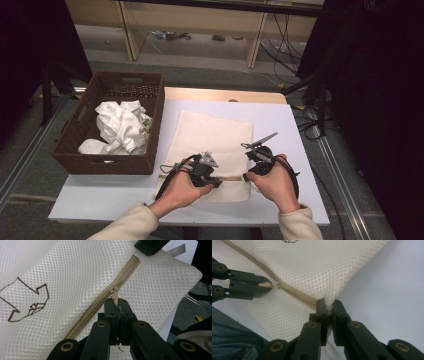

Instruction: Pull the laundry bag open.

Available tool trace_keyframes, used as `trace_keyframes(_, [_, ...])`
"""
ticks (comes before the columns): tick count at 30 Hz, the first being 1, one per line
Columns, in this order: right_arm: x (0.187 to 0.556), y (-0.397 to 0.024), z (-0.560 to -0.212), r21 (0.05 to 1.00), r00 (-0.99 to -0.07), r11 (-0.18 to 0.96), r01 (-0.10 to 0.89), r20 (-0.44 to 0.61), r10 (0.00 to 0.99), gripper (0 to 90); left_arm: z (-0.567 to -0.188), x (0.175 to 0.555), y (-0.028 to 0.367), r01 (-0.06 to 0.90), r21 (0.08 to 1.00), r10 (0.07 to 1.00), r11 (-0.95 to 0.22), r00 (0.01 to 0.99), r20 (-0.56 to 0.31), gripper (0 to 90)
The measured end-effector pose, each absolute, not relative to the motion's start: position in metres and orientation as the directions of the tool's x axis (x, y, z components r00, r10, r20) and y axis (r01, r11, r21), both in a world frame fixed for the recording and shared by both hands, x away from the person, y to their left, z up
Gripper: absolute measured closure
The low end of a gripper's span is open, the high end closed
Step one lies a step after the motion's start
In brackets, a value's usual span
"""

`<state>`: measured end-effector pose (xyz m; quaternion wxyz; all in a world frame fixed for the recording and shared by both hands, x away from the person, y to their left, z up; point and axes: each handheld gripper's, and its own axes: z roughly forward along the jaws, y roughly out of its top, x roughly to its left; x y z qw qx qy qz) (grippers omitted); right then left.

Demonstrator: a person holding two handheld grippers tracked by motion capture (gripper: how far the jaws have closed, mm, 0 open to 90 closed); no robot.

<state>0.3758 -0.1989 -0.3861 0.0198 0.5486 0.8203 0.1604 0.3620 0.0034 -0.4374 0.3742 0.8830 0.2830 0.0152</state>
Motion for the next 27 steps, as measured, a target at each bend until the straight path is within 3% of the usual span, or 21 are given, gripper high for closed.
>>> trace_keyframes(2, [0.377, -0.200, -0.387, 0.280, -0.419, 0.368, 0.887, 0.149, 0.896, 86.4, -0.438, 0.364, 0.007, 0.475, 0.652, 0.503, -0.591, 0.849, -0.163, 87.0])
trace_keyframes(3, [0.378, -0.201, -0.388, 0.292, -0.438, 0.383, 0.876, 0.151, 0.886, 86.4, -0.439, 0.362, 0.005, 0.505, 0.665, 0.526, -0.551, 0.828, -0.193, 87.0])
trace_keyframes(7, [0.375, -0.197, -0.386, 0.238, -0.408, 0.370, 0.898, 0.139, 0.902, 86.4, -0.441, 0.363, 0.008, 0.455, 0.616, 0.516, -0.643, 0.852, -0.092, 87.1])
trace_keyframes(8, [0.378, -0.205, -0.387, 0.270, -0.396, 0.357, 0.894, 0.105, 0.912, 86.4, -0.444, 0.364, 0.018, 0.534, 0.637, 0.527, -0.555, 0.819, -0.228, 87.0])
trace_keyframes(10, [0.378, -0.208, -0.386, 0.270, -0.398, 0.353, 0.896, 0.134, 0.907, 86.4, -0.443, 0.361, 0.017, 0.554, 0.669, 0.549, -0.496, 0.797, -0.253, 87.0])
trace_keyframes(11, [0.378, -0.210, -0.386, 0.288, -0.401, 0.350, 0.891, 0.142, 0.905, 86.3, -0.439, 0.363, 0.021, 0.529, 0.665, 0.533, -0.528, 0.815, -0.225, 87.0])
trace_keyframes(22, [0.376, -0.201, -0.389, 0.292, -0.435, 0.382, 0.877, 0.144, 0.889, 86.2, -0.438, 0.355, 0.032, 0.561, 0.667, 0.564, -0.490, 0.788, -0.248, 87.0])
trace_keyframes(23, [0.376, -0.201, -0.389, 0.292, -0.435, 0.382, 0.877, 0.144, 0.889, 86.2, -0.437, 0.359, 0.036, 0.520, 0.658, 0.524, -0.545, 0.824, -0.217, 87.0])
trace_keyframes(24, [0.376, -0.200, -0.390, 0.271, -0.425, 0.375, 0.887, 0.160, 0.891, 86.2, -0.439, 0.357, 0.034, 0.537, 0.670, 0.542, -0.512, 0.807, -0.233, 87.0])
trace_keyframes(26, [0.376, -0.200, -0.391, 0.258, -0.432, 0.385, 0.886, 0.159, 0.888, 86.3, -0.439, 0.358, 0.038, 0.518, 0.651, 0.524, -0.555, 0.826, -0.210, 87.0])
trace_keyframes(27, [0.375, -0.198, -0.392, 0.249, -0.427, 0.381, 0.890, 0.166, 0.889, 86.3, -0.441, 0.355, 0.034, 0.556, 0.660, 0.561, -0.505, 0.793, -0.239, 87.0])
